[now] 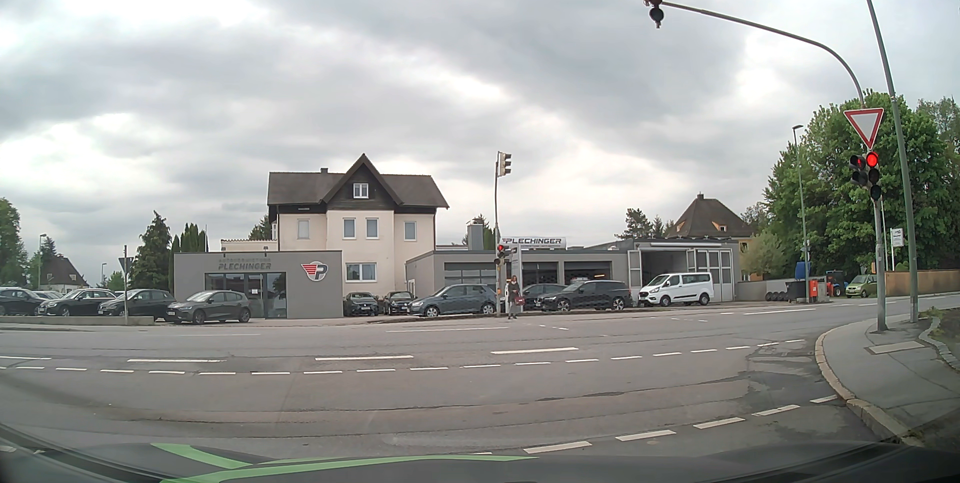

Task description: Follow the waypoints while adhering to traffic rules and regulations

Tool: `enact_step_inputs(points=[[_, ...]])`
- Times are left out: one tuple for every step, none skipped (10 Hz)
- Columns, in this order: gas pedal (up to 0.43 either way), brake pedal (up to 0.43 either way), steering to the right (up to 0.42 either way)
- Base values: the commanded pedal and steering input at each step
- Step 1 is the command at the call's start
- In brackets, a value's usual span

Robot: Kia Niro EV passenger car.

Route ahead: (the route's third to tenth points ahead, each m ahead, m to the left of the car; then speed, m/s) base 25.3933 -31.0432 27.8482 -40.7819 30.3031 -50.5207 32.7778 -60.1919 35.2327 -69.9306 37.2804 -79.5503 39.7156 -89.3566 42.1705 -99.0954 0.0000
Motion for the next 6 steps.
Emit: enact_step_inputs(points=[[0.000,0.287,0.101],[0.000,0.287,0.101],[0.000,0.287,0.101],[0.000,0.287,0.101],[0.000,0.287,0.101],[0.000,0.287,0.101]])
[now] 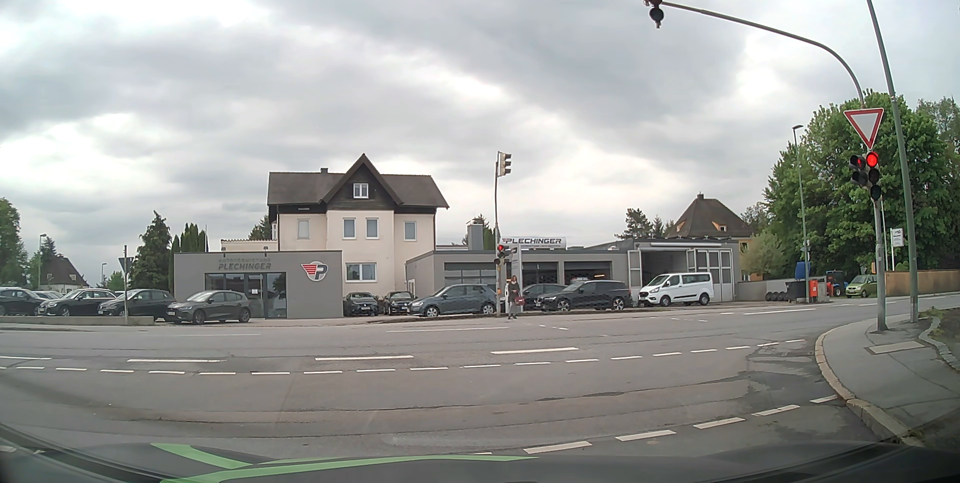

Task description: Follow the waypoints while adhering to traffic rules and regulations

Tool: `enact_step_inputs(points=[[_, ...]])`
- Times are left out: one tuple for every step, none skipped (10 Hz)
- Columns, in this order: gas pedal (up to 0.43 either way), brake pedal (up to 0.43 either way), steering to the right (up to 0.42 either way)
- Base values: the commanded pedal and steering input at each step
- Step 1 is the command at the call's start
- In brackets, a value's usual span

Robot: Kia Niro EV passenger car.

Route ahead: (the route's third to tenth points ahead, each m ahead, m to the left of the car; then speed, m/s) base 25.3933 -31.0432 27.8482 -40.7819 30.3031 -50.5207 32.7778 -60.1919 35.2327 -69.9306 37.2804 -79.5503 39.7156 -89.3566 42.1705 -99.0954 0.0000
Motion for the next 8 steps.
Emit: enact_step_inputs(points=[[0.000,0.287,0.101],[0.000,0.287,0.101],[0.000,0.287,0.101],[0.000,0.287,0.101],[0.000,0.287,0.101],[0.000,0.287,0.101],[0.000,0.287,0.101],[0.000,0.287,0.101]])
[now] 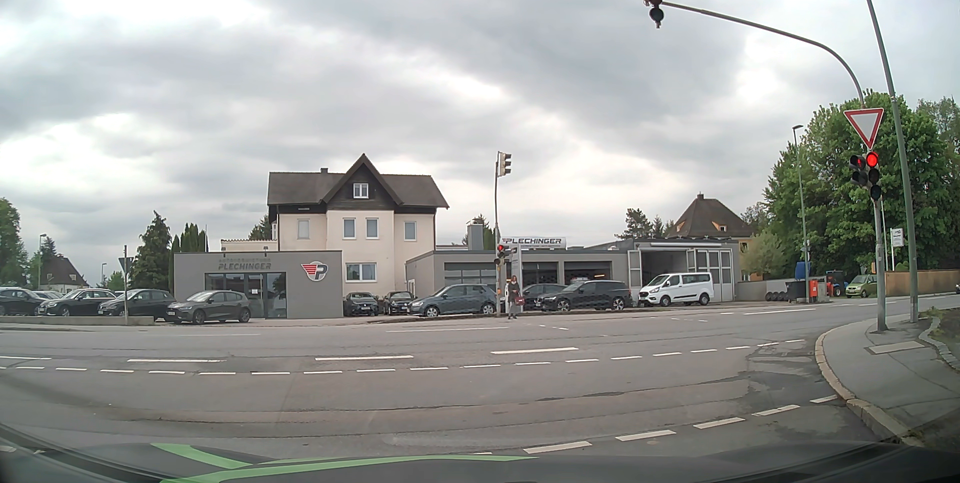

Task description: Follow the waypoints while adhering to traffic rules and regulations

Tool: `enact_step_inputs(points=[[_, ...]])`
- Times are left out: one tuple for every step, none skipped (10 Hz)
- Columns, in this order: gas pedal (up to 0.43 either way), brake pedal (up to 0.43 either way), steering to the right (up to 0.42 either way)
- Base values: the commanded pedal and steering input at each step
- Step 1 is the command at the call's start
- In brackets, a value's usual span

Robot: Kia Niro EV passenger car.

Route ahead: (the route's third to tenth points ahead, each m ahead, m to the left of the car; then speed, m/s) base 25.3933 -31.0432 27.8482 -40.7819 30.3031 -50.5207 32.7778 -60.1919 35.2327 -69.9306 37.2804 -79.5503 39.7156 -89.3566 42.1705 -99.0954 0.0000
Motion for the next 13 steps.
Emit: enact_step_inputs(points=[[0.000,0.287,0.101],[0.000,0.287,0.101],[0.000,0.293,0.101],[0.000,0.287,0.101],[0.000,0.287,0.101],[0.000,0.287,0.101],[0.000,0.287,0.101],[0.000,0.287,0.101],[0.000,0.287,0.101],[0.000,0.287,0.101],[0.000,0.287,0.101],[0.000,0.287,0.101],[0.000,0.287,0.101]])
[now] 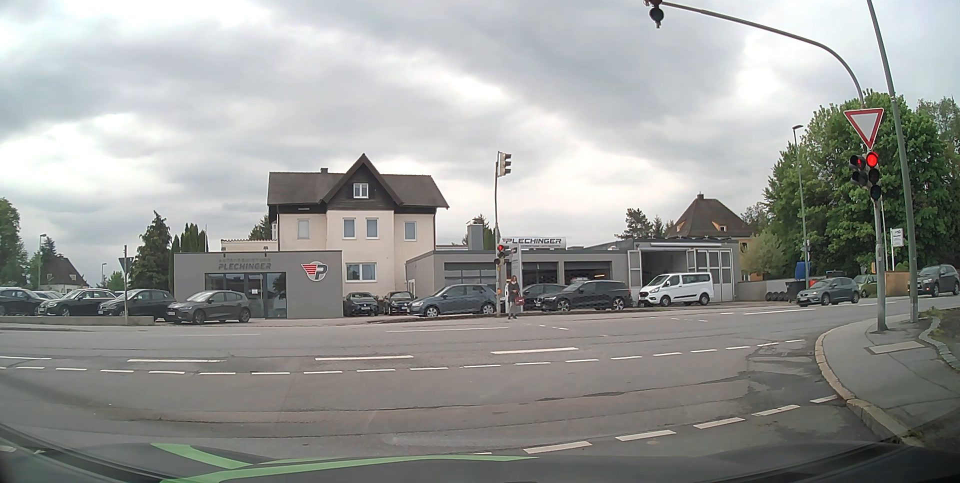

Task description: Follow the waypoints while adhering to traffic rules and regulations

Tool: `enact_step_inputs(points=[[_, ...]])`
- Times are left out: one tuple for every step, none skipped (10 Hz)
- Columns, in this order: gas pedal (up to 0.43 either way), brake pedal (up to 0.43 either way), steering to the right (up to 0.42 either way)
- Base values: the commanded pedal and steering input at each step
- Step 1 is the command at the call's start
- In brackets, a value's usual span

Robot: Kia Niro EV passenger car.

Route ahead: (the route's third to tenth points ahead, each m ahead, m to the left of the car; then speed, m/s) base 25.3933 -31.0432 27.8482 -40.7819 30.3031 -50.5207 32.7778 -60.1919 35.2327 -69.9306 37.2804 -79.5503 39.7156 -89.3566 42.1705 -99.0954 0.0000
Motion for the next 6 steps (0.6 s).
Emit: enact_step_inputs(points=[[0.000,0.287,0.101],[0.000,0.287,0.101],[0.000,0.287,0.101],[0.000,0.287,0.101],[0.000,0.287,0.101],[0.000,0.287,0.101]])
